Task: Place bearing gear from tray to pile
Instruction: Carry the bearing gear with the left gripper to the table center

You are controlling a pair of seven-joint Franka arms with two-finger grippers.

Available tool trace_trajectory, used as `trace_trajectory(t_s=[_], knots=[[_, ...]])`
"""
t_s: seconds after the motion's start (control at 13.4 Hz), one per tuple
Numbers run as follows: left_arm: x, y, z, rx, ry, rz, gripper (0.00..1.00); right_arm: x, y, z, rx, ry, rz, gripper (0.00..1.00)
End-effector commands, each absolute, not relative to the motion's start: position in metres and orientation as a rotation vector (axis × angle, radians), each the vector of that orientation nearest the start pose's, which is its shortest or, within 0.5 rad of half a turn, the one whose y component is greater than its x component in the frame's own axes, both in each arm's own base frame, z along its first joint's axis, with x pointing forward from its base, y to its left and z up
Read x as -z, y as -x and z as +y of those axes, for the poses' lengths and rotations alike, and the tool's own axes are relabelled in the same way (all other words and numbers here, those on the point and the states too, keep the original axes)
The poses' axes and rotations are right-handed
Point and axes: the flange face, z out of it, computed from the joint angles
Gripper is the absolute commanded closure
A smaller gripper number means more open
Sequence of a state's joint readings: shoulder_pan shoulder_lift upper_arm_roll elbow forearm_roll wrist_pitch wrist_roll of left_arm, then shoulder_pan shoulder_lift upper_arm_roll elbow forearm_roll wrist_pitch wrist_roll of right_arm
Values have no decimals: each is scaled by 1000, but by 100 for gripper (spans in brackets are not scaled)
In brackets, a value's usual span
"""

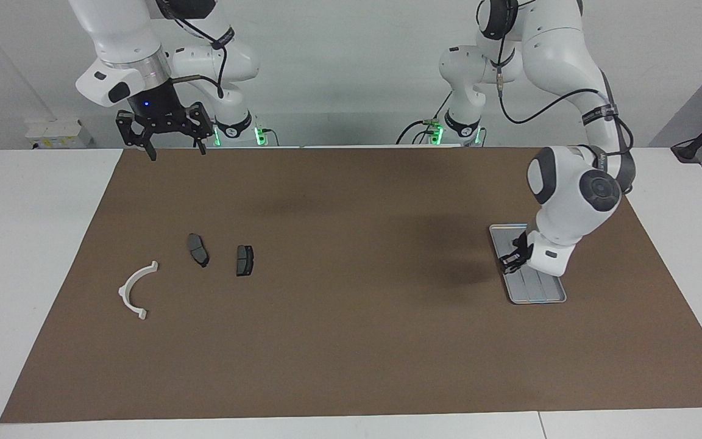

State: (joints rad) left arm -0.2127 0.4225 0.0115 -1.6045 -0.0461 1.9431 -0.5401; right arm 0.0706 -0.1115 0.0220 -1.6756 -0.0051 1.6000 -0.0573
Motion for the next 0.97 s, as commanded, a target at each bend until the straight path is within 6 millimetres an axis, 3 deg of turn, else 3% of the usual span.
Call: trace_trajectory(t_s=[0.0,0.15,0.3,0.45,0.67,0.89], knots=[[-370,-642,-228,-99,3064,-711,90,-641,-514,48,67,3110,-255,0],[-372,-622,-291,-33,3074,-784,90,-639,-515,47,60,3110,-255,0],[-372,-606,-337,31,3107,-821,90,-640,-514,47,62,3110,-255,0],[-351,-589,-371,-18,3109,-822,90,-639,-514,46,57,3111,-246,0],[-310,-573,-394,-77,3061,-813,89,-637,-514,45,50,3110,-243,0],[-304,-565,-401,-90,3044,-833,85,-637,-514,46,53,3111,-246,0]])
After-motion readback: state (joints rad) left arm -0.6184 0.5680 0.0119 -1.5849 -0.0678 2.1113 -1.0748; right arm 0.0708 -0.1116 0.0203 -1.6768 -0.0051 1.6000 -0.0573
